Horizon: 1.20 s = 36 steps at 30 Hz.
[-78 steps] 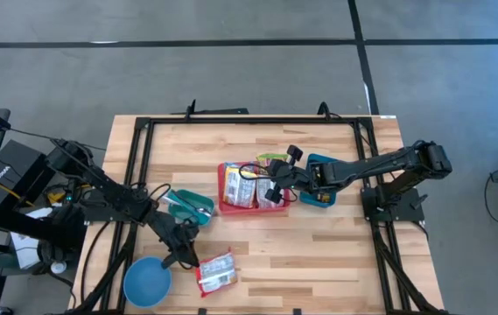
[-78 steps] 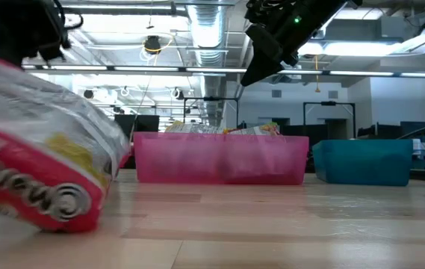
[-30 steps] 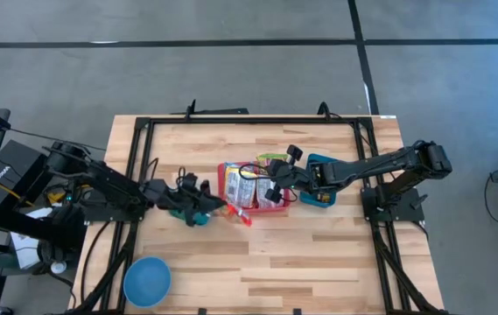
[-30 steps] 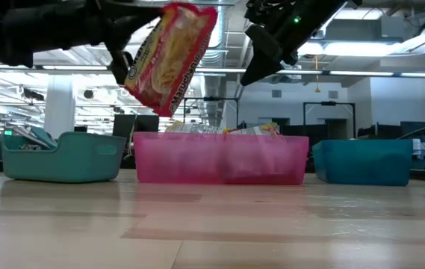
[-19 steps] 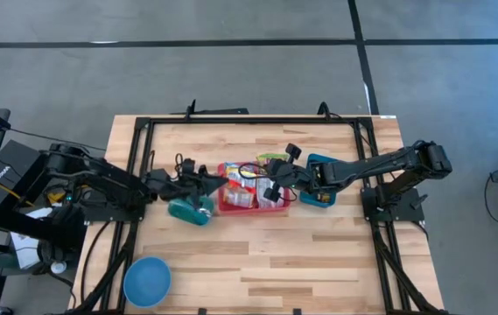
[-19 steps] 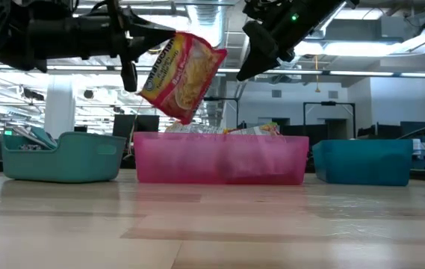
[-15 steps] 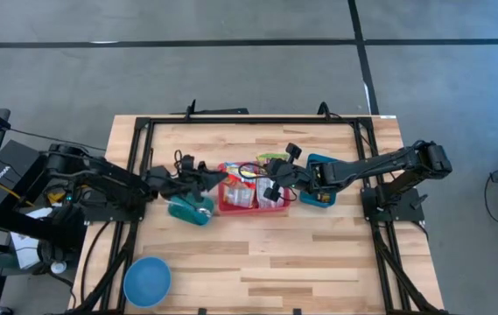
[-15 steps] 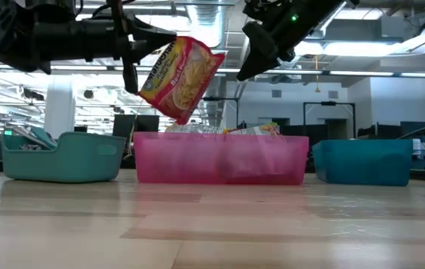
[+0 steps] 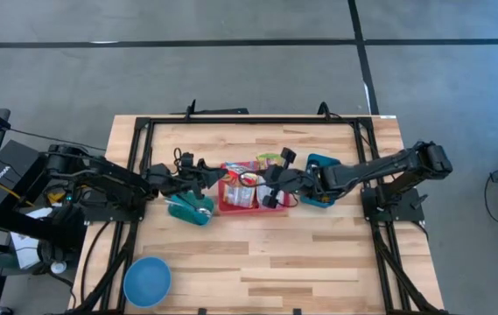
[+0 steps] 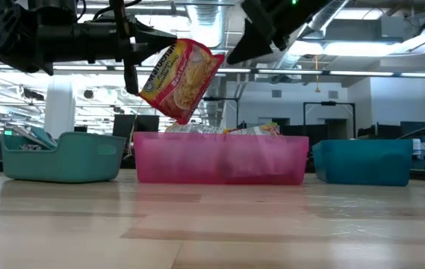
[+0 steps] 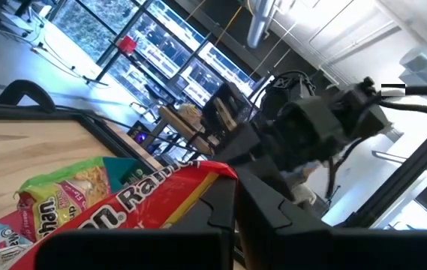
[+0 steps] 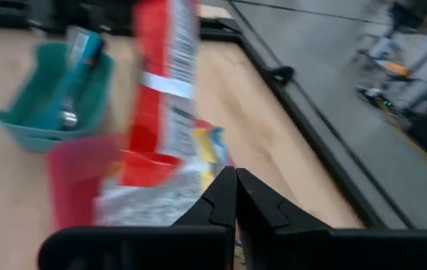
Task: Pick & Place Food Item
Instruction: Put the orange noodle pack into the red bin
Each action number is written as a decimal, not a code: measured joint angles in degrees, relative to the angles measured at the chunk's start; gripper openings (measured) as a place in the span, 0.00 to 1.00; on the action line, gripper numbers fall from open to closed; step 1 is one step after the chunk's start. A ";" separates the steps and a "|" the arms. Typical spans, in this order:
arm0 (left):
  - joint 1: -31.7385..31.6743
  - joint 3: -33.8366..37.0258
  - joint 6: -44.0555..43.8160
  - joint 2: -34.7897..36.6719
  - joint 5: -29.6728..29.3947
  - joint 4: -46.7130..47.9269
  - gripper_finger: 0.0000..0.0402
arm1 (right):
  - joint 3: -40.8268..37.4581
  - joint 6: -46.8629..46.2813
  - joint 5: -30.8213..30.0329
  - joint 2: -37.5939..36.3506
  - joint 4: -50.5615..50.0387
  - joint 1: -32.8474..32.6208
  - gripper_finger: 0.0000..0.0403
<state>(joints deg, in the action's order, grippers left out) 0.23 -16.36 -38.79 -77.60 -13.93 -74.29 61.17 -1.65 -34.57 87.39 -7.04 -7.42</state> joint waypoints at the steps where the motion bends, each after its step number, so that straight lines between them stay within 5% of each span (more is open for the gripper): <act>1: 0.00 0.00 -0.01 0.00 0.00 -0.01 0.00 | 0.02 0.00 0.91 0.00 0.51 -0.33 0.00; 11: 0.00 0.00 -0.01 0.00 0.04 -0.30 0.00 | 0.04 0.17 4.40 0.00 3.93 -2.01 0.01; 26: 0.00 -0.26 -0.04 0.00 0.13 -0.33 0.00 | 0.04 0.07 4.75 0.13 4.55 -3.88 0.50; 36: 0.07 -1.29 -0.20 0.00 0.74 0.32 0.00 | 0.05 -1.31 4.08 1.97 6.03 -2.25 0.56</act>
<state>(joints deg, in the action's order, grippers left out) 0.30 -17.65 -38.99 -77.60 -13.20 -73.97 61.22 -2.96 -30.49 89.36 -1.02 -9.67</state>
